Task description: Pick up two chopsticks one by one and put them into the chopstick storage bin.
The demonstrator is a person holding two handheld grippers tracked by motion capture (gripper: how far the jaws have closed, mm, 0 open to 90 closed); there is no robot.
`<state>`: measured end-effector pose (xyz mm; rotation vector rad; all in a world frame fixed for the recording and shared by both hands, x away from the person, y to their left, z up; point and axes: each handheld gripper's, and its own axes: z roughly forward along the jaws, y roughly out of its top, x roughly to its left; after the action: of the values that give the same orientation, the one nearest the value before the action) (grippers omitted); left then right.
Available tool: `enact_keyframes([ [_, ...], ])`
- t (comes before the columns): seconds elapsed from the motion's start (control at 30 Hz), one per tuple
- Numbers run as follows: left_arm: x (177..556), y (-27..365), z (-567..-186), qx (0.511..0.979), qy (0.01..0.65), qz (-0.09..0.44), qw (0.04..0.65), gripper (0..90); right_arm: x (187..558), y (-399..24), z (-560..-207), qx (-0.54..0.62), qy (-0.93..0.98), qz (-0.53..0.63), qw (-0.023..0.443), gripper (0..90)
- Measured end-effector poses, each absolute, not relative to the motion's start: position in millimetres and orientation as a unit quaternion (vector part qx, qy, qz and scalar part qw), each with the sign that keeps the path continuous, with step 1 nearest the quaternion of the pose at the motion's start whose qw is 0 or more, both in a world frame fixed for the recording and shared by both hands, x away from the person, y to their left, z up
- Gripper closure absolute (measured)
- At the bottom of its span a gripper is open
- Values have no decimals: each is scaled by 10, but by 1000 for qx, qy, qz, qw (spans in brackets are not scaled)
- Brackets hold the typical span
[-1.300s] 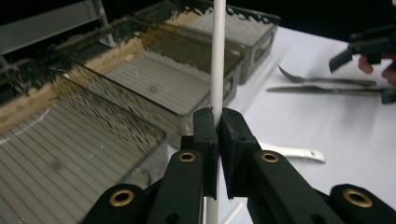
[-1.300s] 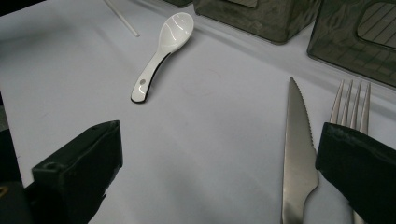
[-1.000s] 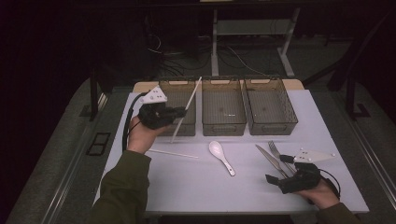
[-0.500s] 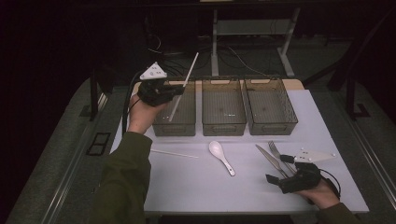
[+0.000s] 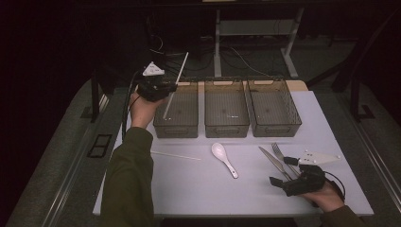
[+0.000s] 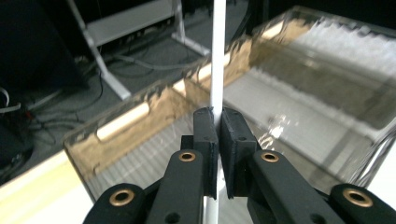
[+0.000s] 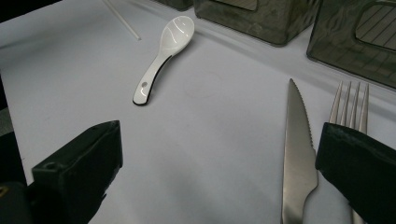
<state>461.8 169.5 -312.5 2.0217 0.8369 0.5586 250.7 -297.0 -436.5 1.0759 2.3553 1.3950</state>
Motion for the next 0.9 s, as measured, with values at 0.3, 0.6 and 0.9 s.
enact_keyframes([
  [0.3, 4711, 1714, -3444, 824, 380, 190, 375, 847, 2506, -2972, -4363, 364, 796, 474, 99, 8],
  [0.6, 4788, 1708, -3631, 833, 402, 166, 343, 846, 2510, -2981, -4361, 366, 795, 474, 98, 8],
  [0.9, 4876, 1613, -3746, 823, 429, 178, 326, 842, 2507, -2986, -4356, 365, 794, 476, 98, 8],
])
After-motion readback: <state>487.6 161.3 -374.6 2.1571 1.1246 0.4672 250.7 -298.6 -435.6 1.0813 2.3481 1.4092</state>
